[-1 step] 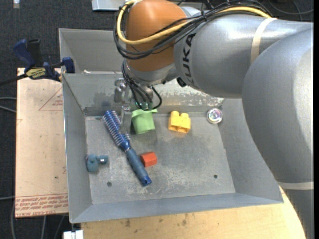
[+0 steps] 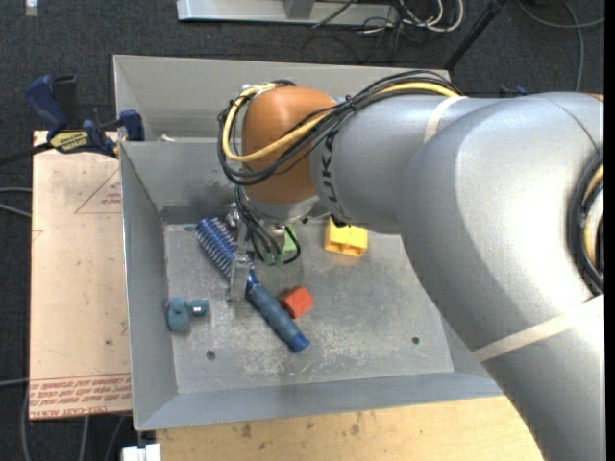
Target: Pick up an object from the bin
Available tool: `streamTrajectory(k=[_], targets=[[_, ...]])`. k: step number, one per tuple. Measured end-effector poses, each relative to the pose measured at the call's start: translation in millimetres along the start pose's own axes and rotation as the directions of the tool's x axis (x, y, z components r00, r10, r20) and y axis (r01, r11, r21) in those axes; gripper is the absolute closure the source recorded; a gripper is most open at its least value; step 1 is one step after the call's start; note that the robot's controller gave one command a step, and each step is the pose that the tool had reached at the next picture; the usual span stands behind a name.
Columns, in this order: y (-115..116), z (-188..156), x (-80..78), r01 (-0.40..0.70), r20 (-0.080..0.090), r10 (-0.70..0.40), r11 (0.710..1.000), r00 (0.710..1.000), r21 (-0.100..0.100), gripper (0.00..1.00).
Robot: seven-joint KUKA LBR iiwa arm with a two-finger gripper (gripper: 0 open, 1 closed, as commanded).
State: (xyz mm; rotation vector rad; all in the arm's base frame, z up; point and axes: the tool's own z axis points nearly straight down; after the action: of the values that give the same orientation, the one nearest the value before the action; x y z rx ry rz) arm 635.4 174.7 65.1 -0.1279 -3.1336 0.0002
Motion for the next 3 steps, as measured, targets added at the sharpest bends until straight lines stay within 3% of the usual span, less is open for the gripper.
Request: streamTrajectory(k=[1,2,3], targets=[[-0.2,-36.2,-10.3,-0.247,0.009,0.247,0.969,0.969,-0.006,0.0],[8.7,-35.2,-19.2,-0.289,0.007,0.289,0.957,0.957,-0.005,0.0],[6.1,-5.9,-19.0,-0.432,-0.01,0.432,0.902,0.902,0.003,0.0]])
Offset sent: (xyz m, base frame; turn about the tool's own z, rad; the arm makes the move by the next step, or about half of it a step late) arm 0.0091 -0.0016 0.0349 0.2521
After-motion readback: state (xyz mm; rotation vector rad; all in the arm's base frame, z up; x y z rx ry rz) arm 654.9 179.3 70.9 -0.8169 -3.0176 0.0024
